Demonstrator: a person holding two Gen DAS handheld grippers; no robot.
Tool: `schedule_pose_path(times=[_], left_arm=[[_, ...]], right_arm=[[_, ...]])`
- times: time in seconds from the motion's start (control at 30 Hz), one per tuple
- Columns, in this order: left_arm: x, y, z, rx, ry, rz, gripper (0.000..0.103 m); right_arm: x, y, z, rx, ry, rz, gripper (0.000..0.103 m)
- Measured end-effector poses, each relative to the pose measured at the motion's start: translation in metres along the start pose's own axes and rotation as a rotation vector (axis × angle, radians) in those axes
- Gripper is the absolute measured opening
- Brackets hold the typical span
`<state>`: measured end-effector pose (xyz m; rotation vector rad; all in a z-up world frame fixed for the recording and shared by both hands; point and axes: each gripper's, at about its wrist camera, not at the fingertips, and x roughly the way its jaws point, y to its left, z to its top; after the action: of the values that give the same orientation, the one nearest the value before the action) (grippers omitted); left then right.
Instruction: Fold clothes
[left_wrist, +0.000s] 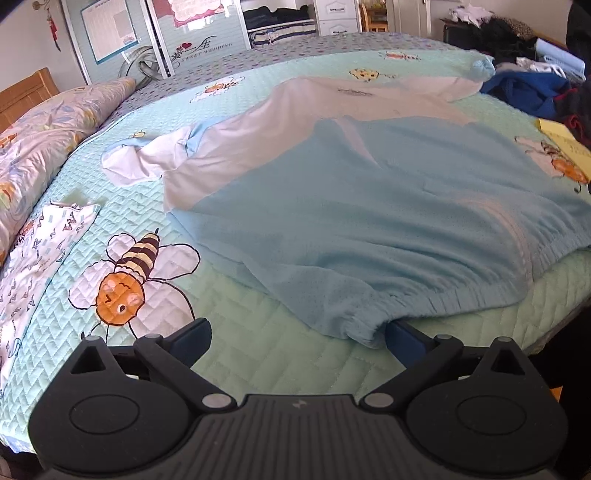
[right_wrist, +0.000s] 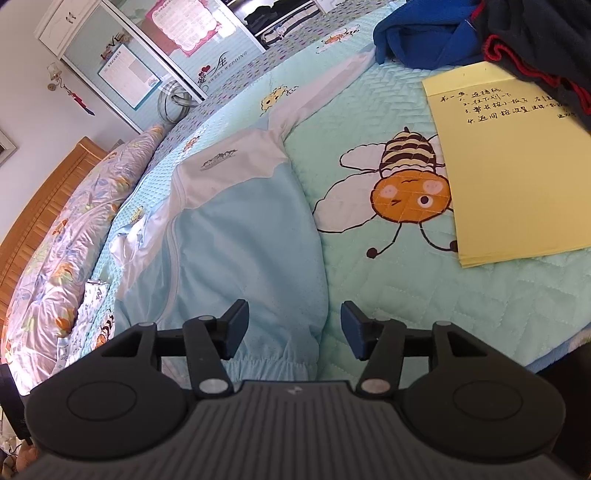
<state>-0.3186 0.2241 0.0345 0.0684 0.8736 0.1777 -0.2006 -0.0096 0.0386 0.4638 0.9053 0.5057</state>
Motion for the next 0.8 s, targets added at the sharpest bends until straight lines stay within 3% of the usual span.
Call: schedule_pose_path(times=[0.13, 0.23, 0.33, 0.37, 0.43, 0.47, 0.5, 0.6, 0.8], left_arm=[[0.008, 0.0, 0.01, -0.035, -0.012, 0.011, 0.101], [0.018, -0.012, 0.012, 0.005, 0.015, 0.004, 0.101], [0.017, -0.023, 0.008, 0.064, -0.019, 0.031, 0.1], [0.016, -0.024, 0.006, 0.073, -0.043, 0.045, 0.095], [0.015, -0.023, 0.003, 0.088, -0.071, 0.043, 0.069], [0.016, -0.022, 0.002, 0.089, -0.07, 0.025, 0.044], [0.016, -0.02, 0.001, 0.087, -0.067, 0.005, 0.027], [0.012, -0.018, -0.005, 0.084, -0.082, -0.007, 0.011], [-0.02, -0.018, -0.008, 0.122, -0.108, -0.08, 0.01]], right_arm=[[0.001, 0.002, -0.002, -0.001, 0.0, 0.004, 0.058], [0.003, 0.002, -0.004, 0.003, 0.009, 0.006, 0.059], [0.002, 0.003, -0.005, -0.001, 0.009, 0.004, 0.059], [0.001, 0.002, -0.005, -0.001, 0.008, 0.004, 0.059], [0.001, 0.002, -0.004, -0.001, 0.008, 0.003, 0.059], [0.001, 0.002, -0.004, -0.001, 0.007, 0.004, 0.059], [0.001, 0.002, -0.004, -0.003, 0.006, 0.005, 0.059], [0.001, 0.003, -0.005, -0.004, 0.006, 0.01, 0.06], [0.002, 0.008, -0.006, -0.039, 0.022, 0.02, 0.06]])
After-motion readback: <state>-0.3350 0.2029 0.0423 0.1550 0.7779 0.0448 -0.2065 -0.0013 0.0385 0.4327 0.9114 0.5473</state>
